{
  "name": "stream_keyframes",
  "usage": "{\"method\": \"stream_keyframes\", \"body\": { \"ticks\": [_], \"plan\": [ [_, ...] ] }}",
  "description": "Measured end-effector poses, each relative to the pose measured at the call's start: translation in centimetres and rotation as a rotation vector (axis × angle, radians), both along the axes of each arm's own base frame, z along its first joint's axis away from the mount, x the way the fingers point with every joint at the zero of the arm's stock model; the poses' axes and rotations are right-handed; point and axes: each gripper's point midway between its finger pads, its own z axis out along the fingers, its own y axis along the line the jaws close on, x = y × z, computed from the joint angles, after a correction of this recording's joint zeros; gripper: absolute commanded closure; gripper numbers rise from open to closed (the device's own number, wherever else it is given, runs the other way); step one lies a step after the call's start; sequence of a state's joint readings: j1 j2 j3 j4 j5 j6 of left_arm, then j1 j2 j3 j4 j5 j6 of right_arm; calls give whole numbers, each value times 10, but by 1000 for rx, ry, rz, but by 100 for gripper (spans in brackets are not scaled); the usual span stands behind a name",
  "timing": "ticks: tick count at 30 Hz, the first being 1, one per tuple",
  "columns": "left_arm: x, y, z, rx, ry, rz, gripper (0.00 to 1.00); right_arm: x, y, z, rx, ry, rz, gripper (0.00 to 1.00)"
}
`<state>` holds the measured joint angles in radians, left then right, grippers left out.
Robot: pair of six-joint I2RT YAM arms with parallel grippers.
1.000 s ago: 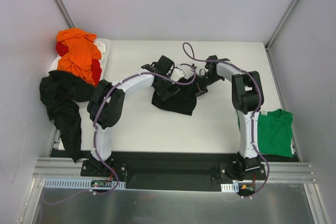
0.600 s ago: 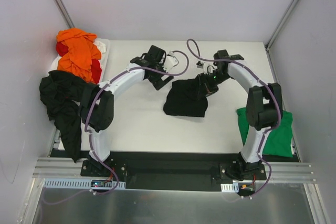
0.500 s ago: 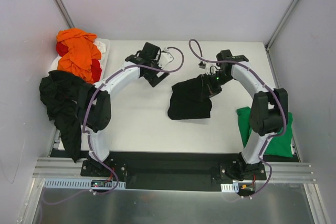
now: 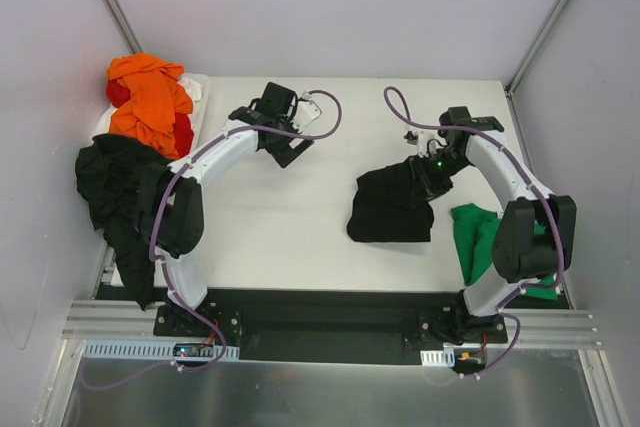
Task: Fold and stack the t-shirts
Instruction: Put the neatly folded tshirt into the corner of the board with the right arm
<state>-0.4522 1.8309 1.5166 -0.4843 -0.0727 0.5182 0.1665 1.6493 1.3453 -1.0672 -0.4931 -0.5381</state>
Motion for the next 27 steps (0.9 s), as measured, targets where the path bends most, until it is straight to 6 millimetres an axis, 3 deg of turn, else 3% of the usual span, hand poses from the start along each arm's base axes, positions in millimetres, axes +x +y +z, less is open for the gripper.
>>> {"method": "stream_keyframes", "body": {
  "ticks": [6,13,20,27],
  "plan": [
    [-8,4,-3,6,13,0,1,-9,-44,9,-60,-33,-79,99],
    [-14,5,-8,4,29,-4,1,-34,-89,17,-127,-49,-155,99],
    [-19,7,-16,12,48,-4,1,-69,-121,19,-178,-46,-206,99],
    [-24,9,-24,19,64,-5,1,-84,-155,26,-196,-66,-291,99]
  ]
}}
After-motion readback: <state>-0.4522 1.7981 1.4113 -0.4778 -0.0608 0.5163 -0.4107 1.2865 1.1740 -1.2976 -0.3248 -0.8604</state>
